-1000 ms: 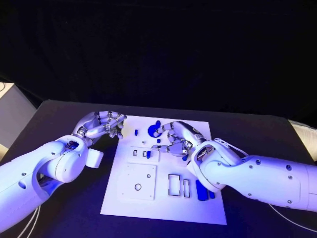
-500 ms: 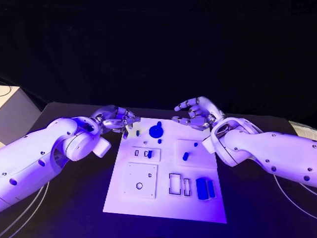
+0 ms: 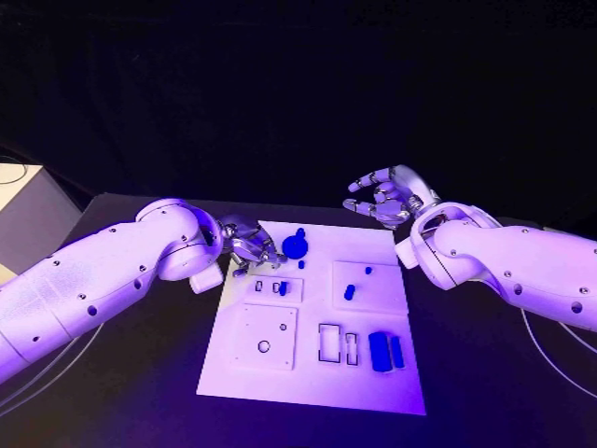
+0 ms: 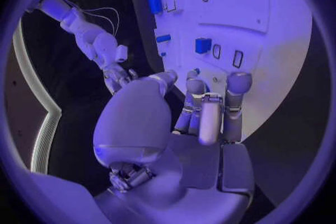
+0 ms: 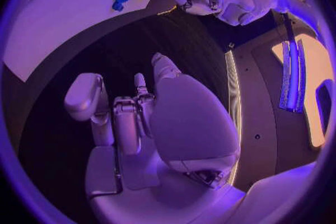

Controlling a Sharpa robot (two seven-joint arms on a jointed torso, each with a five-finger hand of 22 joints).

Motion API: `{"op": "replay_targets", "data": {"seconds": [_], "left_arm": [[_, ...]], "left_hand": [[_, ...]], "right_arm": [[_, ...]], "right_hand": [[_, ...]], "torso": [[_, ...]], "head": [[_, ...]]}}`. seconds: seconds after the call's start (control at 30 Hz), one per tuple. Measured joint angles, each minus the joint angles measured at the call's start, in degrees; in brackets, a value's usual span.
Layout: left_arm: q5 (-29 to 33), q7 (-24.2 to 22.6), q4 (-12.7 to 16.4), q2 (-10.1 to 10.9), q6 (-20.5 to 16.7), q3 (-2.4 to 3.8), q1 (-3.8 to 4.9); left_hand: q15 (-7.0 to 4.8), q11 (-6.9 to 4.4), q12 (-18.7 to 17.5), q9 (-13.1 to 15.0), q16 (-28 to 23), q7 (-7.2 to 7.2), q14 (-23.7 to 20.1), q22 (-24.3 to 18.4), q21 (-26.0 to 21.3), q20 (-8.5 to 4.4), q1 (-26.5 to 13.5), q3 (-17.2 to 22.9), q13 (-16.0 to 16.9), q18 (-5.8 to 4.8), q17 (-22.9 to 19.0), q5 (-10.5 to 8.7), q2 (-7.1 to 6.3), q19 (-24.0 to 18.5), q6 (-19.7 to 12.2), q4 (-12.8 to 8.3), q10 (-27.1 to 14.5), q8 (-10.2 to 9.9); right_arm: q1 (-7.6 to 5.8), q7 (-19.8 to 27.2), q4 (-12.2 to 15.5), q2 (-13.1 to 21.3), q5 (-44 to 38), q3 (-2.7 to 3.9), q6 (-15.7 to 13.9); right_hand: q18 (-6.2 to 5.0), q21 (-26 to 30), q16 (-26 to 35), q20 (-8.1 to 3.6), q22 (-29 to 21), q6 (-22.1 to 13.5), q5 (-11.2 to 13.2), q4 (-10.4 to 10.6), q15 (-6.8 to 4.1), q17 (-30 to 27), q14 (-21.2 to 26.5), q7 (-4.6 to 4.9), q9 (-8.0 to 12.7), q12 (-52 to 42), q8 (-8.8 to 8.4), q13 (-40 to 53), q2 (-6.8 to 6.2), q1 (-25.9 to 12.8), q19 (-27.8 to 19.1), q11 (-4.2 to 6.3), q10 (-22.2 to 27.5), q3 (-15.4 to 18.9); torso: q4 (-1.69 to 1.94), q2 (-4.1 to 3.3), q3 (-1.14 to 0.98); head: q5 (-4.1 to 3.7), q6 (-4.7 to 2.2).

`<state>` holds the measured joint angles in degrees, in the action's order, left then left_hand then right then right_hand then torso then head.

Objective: Assemble the parts on the task board

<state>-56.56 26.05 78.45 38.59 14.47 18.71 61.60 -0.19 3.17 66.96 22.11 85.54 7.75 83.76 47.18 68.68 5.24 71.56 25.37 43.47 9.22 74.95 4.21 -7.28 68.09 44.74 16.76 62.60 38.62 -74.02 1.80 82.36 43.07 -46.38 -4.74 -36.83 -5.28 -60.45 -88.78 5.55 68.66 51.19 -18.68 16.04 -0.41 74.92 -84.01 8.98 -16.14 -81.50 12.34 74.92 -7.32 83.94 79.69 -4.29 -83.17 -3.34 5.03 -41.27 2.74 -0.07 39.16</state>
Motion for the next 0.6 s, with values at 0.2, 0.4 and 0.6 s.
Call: {"op": "replay_targets", "data": {"seconds": [0.2, 0.4, 0.6], "left_arm": [[-2.8, 1.3, -1.9, -2.2, 2.6, -1.28, 0.81], [-5.4, 2.0, -2.7, -3.2, 4.1, -1.89, 1.04], [-7.0, 2.5, -2.8, -4.2, 5.6, -2.16, 1.09]], "left_hand": [[-0.21, -0.28, 1.0, 1.5, 0.1, -0.48, 0.2, 0.7, 0.6, 0.0, -3.2, -1.9, 1.2, -0.52, 0.0, 0.0, 0.12, 0.0, 0.5, 0.0, 0.3, 1.9], [-0.85, -1.01, 1.8, 4.7, 0.3, -1.34, 0.2, 1.7, 1.3, -0.32, -5.8, -4.2, 2.3, -0.89, 0.0, 0.0, 0.03, 0.3, 0.9, 0.1, 1.0, 4.8], [-0.85, -1.01, 1.8, 5.9, 0.3, -1.64, 0.2, 1.8, 1.6, -0.54, -7.4, -5.8, 2.3, -0.89, 0.0, 0.0, 0.03, 0.1, 0.6, 0.1, 1.0, 5.3]], "right_arm": [[-0.01, 0.0, -1.2, -0.6, 0.6, -0.03, 0.6], [-0.03, 0.0, -1.8, -0.8, 0.8, -0.08, 1.0], [-0.03, -0.1, -2.1, -1.0, 0.9, -0.1, 1.2]], "right_hand": [[0.0, 0.5, 0.1, 0.21, -0.3, -0.2, -0.3, 0.2, 0.0, 0.0, 0.0, 0.18, 0.1, 0.1, -0.23, 0.0, 0.0, 0.0, -0.2, 0.01, 0.4, -0.2], [0.0, 0.5, 0.1, 0.21, -0.4, -0.2, -0.4, 0.2, 0.0, 0.0, 0.0, 0.18, 0.1, 0.2, -0.23, 0.0, 0.0, 0.0, -0.2, 0.01, 0.4, -0.2], [0.0, 0.7, 0.4, 0.21, -0.4, -0.2, -0.4, 0.2, 0.0, 0.0, 0.0, 0.18, 0.1, 0.2, -0.23, 0.0, 0.0, 0.0, -0.2, 0.01, 0.4, -0.2]], "torso": [[-0.12, 0.31, -0.16], [-0.23, 0.43, -0.25], [-0.23, 0.34, -0.19]], "head": [[0.09, 0.24], [0.24, 0.43], [0.07, 0.38]]}}
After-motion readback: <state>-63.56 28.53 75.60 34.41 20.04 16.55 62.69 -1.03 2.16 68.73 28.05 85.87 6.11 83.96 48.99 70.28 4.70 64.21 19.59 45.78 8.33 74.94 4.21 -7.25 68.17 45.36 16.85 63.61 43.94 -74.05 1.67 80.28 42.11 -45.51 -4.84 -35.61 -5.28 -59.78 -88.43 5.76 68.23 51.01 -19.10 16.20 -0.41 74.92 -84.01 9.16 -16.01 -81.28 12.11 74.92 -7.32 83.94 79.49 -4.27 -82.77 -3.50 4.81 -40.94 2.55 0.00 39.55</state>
